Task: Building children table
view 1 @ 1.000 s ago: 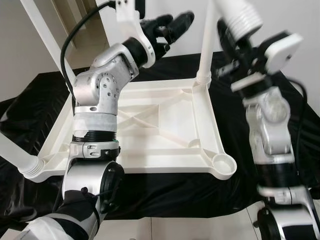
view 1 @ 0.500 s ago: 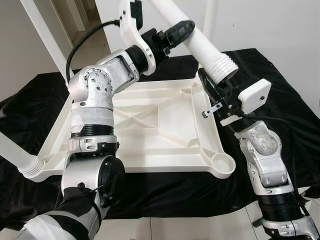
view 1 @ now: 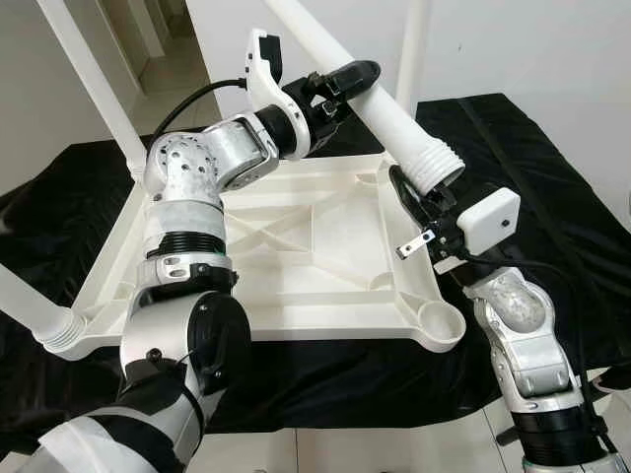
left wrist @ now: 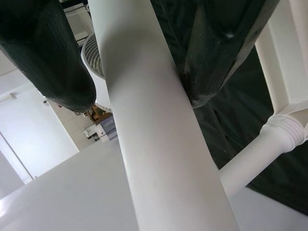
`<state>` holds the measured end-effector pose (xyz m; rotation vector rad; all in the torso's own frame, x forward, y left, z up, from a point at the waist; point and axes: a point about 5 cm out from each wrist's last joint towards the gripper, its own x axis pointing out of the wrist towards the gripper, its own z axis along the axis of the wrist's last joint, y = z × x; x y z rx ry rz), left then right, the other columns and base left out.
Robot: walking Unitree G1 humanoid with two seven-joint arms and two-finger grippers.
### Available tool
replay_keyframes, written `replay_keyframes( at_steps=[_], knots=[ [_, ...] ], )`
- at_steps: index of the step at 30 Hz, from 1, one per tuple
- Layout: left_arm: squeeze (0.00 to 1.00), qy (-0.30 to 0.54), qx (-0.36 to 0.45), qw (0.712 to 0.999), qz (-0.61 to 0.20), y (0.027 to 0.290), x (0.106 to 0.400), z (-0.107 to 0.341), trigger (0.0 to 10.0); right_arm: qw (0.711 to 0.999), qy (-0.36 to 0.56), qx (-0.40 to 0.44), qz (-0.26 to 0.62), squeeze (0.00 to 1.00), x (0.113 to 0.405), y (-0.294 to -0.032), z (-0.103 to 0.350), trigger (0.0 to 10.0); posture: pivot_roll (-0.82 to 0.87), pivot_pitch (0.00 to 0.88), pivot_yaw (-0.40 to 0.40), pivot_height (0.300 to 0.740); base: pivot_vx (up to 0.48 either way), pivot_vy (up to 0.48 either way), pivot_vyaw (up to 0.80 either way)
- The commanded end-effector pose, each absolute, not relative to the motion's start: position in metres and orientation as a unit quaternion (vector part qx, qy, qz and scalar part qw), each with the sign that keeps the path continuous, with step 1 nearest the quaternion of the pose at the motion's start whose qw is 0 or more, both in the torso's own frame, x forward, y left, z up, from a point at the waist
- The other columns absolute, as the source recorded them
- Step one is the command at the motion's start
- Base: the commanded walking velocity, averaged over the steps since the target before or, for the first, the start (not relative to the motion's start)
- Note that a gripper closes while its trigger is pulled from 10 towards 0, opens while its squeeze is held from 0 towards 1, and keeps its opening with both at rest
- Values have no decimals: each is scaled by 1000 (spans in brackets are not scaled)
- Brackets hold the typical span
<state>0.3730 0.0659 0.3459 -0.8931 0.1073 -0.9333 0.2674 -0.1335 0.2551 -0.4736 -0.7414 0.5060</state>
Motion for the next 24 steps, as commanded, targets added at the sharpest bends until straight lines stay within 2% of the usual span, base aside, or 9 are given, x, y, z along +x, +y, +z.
replay_keyframes(
  at_steps=[1,11,12,13,14,16,17,18,24],
  knots=[
    [0,43,-419,794,-438,67,373,358,10000,867,-335,-243,276,0,262,-122,241,10000,-39,106,112,740,0,0,0],
    [0,68,-446,803,-390,76,386,350,10000,862,-327,-269,281,0,259,-122,232,10000,-40,109,114,740,0,0,0],
    [0,70,-451,802,-385,77,387,350,8863,861,-326,-271,281,0,258,-122,231,10000,-40,109,115,740,0,0,0],
    [0,70,-451,802,-385,77,387,350,8863,861,-326,-271,281,0,258,-122,231,10000,-40,109,115,740,0,0,0],
    [0,73,-457,800,-381,78,388,349,8196,861,-325,-273,281,0,258,-122,230,10000,-40,109,115,740,0,0,0],
    [0,81,-459,799,-380,78,389,347,4471,861,-323,-276,280,0,259,-122,229,10000,-40,109,115,740,0,0,0],
    [0,81,-459,799,-380,78,389,347,4471,861,-323,-276,280,0,259,-122,229,10000,-40,109,115,740,0,0,0],
    [0,82,-458,800,-379,78,389,347,0,861,-322,-277,279,0,259,-122,228,10000,-39,110,115,740,0,0,0],
    [0,94,-465,798,-373,79,390,345,0,859,-324,-293,267,0,260,-125,226,10000,-36,110,115,740,0,0,0]
  ],
)
